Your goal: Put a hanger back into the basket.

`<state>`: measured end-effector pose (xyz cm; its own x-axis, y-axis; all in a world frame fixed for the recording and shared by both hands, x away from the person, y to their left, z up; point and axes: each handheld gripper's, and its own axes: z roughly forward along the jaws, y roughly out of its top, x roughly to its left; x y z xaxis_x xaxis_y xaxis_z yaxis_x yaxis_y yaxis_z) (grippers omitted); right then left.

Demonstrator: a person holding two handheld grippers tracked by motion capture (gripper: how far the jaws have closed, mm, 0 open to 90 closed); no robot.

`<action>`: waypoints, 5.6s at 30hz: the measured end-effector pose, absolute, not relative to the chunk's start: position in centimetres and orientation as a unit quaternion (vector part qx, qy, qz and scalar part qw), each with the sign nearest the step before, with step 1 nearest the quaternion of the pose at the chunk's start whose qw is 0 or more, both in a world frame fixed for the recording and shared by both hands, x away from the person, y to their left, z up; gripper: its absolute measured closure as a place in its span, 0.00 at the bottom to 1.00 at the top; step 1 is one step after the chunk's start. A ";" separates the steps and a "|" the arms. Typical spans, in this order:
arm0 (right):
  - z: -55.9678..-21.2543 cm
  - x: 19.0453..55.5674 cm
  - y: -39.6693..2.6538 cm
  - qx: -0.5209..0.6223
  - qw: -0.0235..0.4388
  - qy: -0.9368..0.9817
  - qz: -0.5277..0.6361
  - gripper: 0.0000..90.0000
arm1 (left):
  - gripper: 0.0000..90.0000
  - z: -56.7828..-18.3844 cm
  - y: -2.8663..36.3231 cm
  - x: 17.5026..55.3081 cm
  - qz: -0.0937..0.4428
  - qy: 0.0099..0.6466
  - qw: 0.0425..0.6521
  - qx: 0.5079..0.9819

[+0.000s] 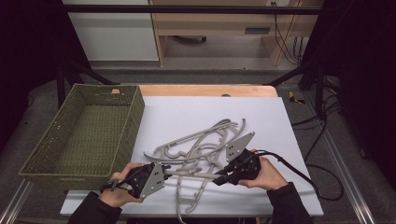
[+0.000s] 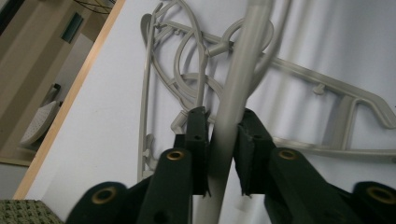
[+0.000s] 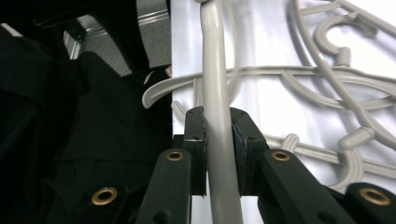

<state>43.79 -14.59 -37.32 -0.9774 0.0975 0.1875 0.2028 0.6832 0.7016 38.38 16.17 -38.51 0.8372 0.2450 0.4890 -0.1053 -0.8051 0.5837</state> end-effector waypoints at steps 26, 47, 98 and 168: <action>-35.9 45.2 -19.6 -0.257 -0.142 -0.809 -0.510 0.26 | 0.91 -36.5 17.4 39.0 0.272 0.187 0.351 0.876; -35.5 44.5 -24.8 -0.366 -0.222 -0.724 -0.540 0.07 | 0.91 -31.3 22.3 40.8 0.321 0.294 0.405 0.804; -36.4 44.8 -24.9 -0.385 -0.226 -0.724 -0.526 0.06 | 0.91 -31.8 41.8 48.6 0.379 0.420 0.284 0.774; -36.5 44.6 -25.0 -0.383 -0.230 -0.728 -0.520 0.05 | 0.16 -32.1 33.7 44.4 0.305 0.374 0.447 0.753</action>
